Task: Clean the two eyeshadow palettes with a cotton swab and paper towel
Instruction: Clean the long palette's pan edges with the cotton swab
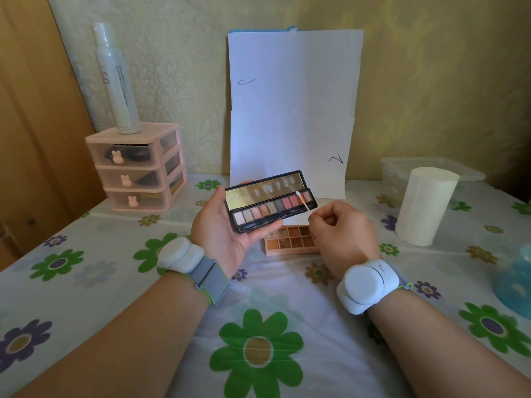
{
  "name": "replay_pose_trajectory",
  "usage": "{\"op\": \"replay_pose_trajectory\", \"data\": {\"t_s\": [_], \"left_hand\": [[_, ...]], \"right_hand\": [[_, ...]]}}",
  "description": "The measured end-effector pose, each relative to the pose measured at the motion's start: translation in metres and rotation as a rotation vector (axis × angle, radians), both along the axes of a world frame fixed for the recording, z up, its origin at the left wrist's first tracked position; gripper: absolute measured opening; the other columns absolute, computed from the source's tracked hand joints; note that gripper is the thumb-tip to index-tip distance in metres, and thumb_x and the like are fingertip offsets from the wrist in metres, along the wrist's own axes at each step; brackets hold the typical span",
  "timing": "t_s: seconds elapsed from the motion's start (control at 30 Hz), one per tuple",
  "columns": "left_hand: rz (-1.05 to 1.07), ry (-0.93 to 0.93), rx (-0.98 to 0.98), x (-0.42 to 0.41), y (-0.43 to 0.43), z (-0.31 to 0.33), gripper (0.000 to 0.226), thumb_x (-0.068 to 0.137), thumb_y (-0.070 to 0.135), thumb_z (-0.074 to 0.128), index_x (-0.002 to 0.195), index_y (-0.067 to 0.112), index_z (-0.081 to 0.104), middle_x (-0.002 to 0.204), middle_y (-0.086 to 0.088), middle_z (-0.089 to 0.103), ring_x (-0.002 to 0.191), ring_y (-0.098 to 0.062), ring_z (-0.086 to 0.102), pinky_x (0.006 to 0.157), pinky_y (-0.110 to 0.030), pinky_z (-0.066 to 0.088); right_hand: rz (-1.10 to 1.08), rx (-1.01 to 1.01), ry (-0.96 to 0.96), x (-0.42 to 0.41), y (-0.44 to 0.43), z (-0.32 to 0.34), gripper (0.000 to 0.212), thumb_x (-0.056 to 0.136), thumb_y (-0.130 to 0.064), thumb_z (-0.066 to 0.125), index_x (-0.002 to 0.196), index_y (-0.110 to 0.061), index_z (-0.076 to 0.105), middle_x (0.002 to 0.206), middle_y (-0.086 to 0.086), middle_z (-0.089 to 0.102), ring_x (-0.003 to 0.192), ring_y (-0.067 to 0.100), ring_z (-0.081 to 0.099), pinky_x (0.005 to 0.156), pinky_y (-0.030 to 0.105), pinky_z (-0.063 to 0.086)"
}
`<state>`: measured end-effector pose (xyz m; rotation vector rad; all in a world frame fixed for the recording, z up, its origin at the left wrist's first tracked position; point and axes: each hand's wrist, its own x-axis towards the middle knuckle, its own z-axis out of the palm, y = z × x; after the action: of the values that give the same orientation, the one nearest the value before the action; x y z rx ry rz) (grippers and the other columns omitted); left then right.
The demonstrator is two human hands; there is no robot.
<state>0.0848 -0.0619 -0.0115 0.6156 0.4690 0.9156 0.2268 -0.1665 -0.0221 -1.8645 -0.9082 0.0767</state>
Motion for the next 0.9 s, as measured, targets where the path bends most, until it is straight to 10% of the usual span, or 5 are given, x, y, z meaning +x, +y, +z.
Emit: {"op": "replay_pose_trajectory", "data": {"t_s": [0.9], "left_hand": [[0.002, -0.006, -0.015, 0.0, 0.002, 0.0, 0.05, 0.108, 0.043, 0.038, 0.132, 0.006, 0.062, 0.118, -0.021, 0.074, 0.098, -0.046, 0.073, 0.063, -0.061, 0.061]], "right_hand": [[0.0, 0.013, 0.012, 0.001, 0.0, 0.0, 0.011, 0.089, -0.026, 0.059, 0.081, -0.024, 0.067, 0.071, -0.008, 0.067, 0.072, 0.011, 0.061, 0.06, 0.025, 0.047]]}}
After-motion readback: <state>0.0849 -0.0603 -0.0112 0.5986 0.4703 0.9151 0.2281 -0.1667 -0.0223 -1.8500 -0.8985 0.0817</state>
